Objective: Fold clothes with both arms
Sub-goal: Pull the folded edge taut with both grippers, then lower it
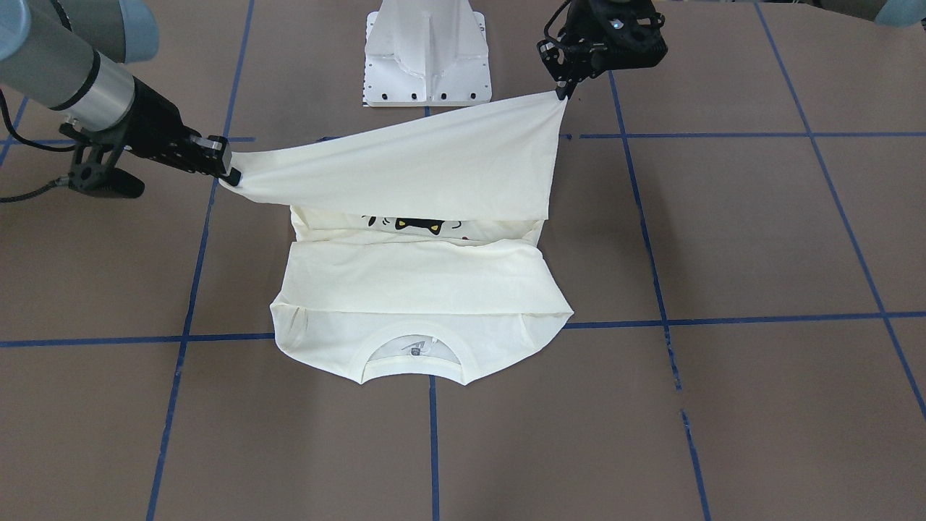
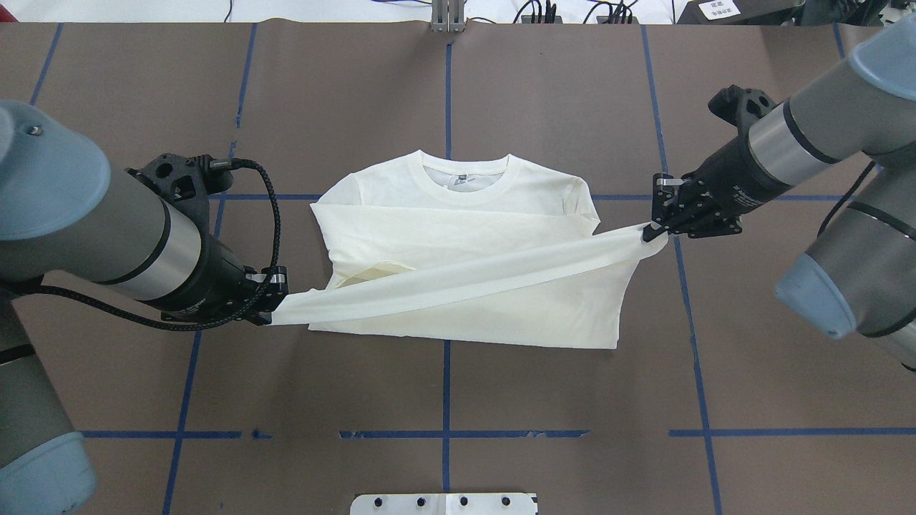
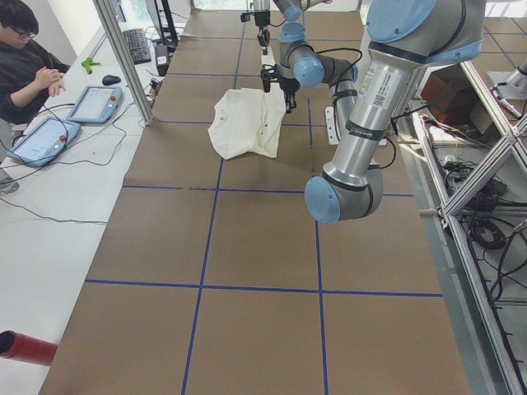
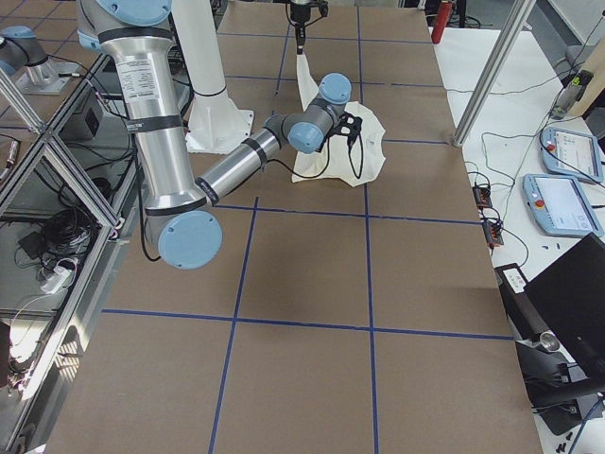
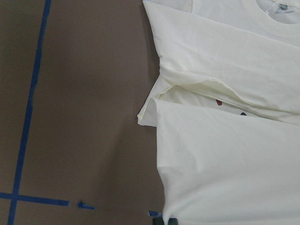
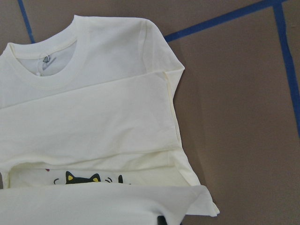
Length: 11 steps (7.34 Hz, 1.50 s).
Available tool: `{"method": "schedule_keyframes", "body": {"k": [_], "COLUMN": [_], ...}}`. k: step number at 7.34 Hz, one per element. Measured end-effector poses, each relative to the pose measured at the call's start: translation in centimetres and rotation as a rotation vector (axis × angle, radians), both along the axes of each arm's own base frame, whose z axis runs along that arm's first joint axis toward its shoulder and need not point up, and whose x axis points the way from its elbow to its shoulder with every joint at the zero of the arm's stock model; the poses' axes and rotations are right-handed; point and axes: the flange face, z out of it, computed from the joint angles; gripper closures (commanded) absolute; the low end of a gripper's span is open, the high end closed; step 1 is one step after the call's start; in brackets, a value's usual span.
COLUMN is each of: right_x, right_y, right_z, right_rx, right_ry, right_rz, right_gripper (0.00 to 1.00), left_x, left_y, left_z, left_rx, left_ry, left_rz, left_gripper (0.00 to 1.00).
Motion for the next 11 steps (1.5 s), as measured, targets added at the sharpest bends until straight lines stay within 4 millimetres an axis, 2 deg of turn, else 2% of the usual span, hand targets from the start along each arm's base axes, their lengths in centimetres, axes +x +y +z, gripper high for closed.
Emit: {"method": "schedule_keyframes", "body": {"k": [2, 5, 6, 9, 11], "right_x": [-2.0, -1.1, -1.4, -3.4, -5.7], "right_y": [-3.6, -6.5, -7.5, -10.5, -13.7], "right_z": [0.1, 1.2, 1.7, 2.3, 2.9], "right_rx": [0.005, -0.005, -0.016, -0.040, -0.068], "right_ry": [0.039, 0.075, 0.086, 0.119, 0.158], "right_rz": [0.043, 0.102, 0.109, 0.119, 0.126], "right_gripper": [1.00, 1.00, 1.00, 1.00, 1.00], "left_x": [0.7, 1.2, 2.4, 4.9, 6.1], "left_y": [-3.2, -9.4, -12.3, -21.0, -25.6], "left_z": [1.0, 1.9, 3.1, 9.0, 11.2], "left_rx": [0.025, 0.052, 0.057, 0.111, 0.145], "left_ry": [-0.024, -0.017, -0.013, -0.004, 0.002], "left_rz": [-0.026, -0.102, -0.126, -0.216, -0.241], "left_gripper": [1.00, 1.00, 1.00, 1.00, 1.00]}}
